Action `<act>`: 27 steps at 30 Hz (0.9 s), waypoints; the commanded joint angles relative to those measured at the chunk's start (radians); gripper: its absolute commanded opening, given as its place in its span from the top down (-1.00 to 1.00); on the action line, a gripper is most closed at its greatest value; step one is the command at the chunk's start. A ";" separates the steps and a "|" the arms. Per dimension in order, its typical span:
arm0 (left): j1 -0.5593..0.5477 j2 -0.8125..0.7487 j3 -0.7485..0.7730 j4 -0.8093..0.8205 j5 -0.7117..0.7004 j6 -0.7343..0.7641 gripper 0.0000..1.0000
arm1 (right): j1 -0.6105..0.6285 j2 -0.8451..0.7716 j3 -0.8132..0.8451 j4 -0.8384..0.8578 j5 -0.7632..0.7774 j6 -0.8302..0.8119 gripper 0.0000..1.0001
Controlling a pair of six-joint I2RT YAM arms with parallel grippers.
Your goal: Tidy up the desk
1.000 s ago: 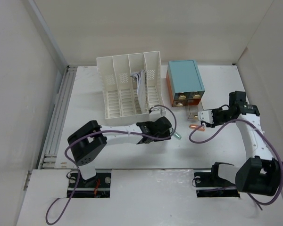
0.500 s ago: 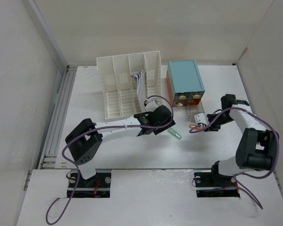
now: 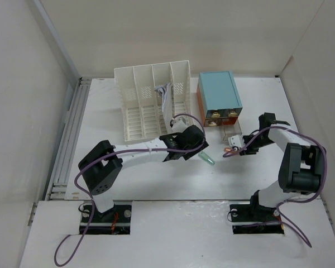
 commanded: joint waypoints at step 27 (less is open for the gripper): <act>0.005 -0.186 -0.172 0.057 -0.059 0.001 -0.35 | 0.121 0.029 0.022 0.022 0.028 0.180 0.84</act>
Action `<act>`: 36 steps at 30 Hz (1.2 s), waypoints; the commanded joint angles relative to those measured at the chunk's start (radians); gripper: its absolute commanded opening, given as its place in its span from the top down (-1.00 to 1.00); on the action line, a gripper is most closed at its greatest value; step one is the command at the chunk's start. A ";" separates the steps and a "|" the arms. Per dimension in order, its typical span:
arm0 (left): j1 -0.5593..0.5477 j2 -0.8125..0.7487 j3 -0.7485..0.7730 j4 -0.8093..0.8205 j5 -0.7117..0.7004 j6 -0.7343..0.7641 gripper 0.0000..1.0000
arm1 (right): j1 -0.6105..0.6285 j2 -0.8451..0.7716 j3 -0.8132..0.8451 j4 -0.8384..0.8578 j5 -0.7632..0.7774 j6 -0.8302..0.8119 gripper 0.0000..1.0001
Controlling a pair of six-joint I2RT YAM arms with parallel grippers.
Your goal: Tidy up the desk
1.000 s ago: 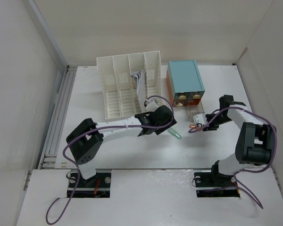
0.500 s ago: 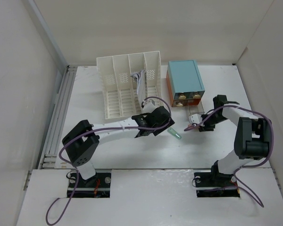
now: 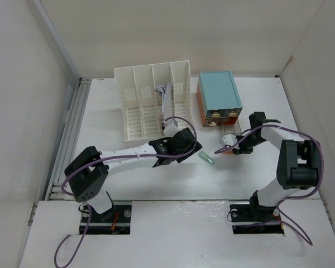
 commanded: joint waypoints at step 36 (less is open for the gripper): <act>-0.326 0.087 0.160 -0.169 -0.564 0.936 0.84 | 0.069 -0.077 0.204 0.371 0.060 0.753 -0.20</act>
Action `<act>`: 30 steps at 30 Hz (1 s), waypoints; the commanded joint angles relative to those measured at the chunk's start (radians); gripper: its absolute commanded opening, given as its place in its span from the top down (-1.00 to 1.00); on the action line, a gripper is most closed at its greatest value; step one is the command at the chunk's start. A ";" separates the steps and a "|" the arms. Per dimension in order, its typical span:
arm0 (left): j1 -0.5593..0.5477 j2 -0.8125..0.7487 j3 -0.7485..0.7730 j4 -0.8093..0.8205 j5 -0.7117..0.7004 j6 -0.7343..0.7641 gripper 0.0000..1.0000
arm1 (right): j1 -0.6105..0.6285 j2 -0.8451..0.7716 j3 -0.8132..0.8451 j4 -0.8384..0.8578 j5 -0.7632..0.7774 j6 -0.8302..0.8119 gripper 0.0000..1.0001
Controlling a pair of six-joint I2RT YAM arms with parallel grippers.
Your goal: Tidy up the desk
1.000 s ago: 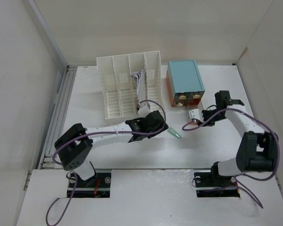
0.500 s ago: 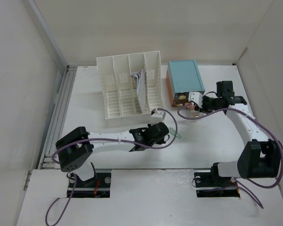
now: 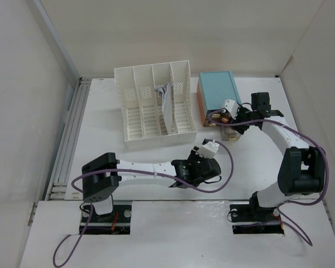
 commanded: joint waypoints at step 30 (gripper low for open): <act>-0.054 -0.912 -0.595 0.200 -0.071 -0.351 1.00 | 0.570 -0.186 -0.109 0.038 0.219 0.670 1.00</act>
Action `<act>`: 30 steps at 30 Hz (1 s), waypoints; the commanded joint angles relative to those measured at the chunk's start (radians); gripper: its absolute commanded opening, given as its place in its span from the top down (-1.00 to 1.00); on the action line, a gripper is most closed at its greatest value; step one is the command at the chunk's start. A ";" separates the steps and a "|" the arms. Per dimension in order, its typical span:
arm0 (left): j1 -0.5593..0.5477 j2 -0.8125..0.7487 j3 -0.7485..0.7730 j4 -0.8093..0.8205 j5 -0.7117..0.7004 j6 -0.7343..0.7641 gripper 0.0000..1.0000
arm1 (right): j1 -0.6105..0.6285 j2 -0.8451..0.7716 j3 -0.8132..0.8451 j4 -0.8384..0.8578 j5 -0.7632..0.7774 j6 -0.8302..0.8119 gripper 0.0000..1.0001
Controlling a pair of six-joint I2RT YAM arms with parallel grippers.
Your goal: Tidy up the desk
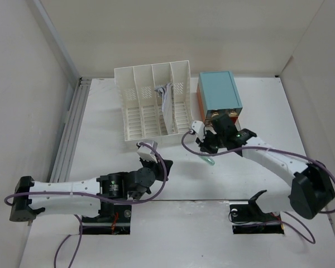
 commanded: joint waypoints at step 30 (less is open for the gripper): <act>0.001 -0.026 -0.054 -0.073 -0.099 -0.241 -0.23 | 0.111 0.380 0.245 -0.242 0.285 0.085 -0.09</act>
